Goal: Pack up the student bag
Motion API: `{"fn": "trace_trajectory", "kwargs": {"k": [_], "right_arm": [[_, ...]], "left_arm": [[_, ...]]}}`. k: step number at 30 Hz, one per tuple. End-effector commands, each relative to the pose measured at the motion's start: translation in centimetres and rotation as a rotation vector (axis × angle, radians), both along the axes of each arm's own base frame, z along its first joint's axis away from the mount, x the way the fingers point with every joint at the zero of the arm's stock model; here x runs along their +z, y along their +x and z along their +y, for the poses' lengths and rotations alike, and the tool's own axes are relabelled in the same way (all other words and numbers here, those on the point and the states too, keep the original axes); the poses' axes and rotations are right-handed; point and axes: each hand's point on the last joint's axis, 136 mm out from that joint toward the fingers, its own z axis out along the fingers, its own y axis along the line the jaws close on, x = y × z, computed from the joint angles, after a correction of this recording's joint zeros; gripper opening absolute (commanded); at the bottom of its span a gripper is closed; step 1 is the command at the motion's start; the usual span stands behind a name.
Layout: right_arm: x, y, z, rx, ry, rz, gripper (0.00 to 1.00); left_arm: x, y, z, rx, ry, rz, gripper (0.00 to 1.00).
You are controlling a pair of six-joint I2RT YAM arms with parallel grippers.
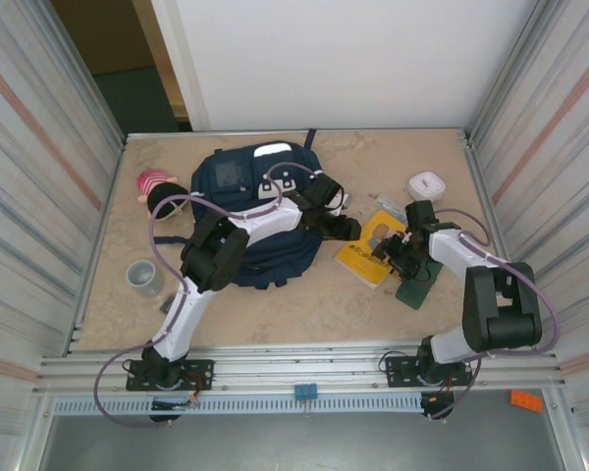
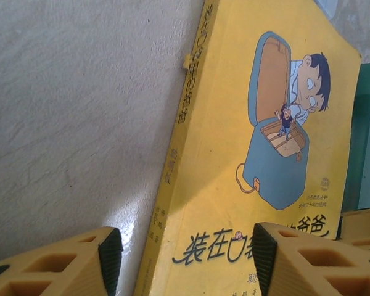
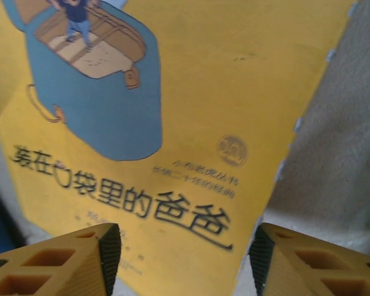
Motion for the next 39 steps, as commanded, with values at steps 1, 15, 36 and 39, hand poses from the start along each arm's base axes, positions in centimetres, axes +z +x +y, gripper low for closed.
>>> {"fn": "trace_trajectory", "kwargs": {"k": [1,15,36,39], "right_arm": [[-1.0,0.6,-0.4,-0.02,-0.045,0.001,0.51],[-2.7,-1.1,0.5,0.0,-0.02,0.036,0.22],[-0.5,-1.1,3.6,0.015,0.133,-0.082,0.22],[-0.3,-1.0,3.7,0.009,0.145,-0.095,0.22]], "left_arm": [[-0.6,-0.5,-0.4,-0.022,-0.009,0.043,0.6],[6.1,-3.8,-2.2,-0.124,-0.248,0.168,0.56],[4.1,-5.5,0.3,-0.046,-0.256,0.243,0.53],[4.9,-5.3,-0.2,-0.033,-0.299,0.248,0.52]]}}
